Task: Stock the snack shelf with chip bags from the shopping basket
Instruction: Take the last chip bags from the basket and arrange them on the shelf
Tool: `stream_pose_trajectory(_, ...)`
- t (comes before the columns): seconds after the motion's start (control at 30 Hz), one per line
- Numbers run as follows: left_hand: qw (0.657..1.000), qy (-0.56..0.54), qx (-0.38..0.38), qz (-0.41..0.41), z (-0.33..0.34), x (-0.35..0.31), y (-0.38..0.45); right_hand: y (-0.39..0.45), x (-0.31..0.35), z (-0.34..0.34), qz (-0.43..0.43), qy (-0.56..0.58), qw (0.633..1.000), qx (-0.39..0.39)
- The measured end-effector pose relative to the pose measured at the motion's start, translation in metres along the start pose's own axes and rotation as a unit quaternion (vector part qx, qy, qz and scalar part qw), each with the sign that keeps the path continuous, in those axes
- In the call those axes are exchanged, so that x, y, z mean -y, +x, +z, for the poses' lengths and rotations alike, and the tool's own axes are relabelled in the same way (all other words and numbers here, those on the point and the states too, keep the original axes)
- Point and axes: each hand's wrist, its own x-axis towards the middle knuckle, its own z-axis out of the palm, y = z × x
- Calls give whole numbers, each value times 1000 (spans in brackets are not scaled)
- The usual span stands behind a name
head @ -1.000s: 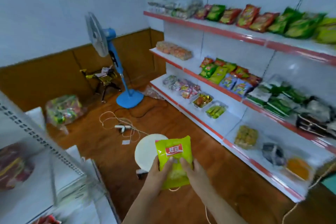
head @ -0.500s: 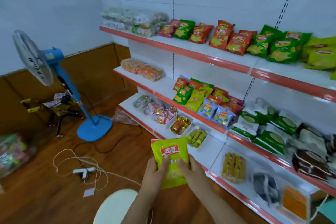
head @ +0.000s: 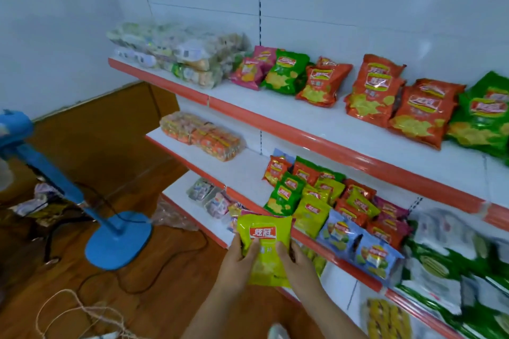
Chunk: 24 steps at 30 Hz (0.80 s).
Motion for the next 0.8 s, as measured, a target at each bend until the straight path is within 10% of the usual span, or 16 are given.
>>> stream_pose_trajectory(0.8, 941, 218, 258, -23, -51, 68, 459, 390, -13, 105, 159, -40, 957, -240)
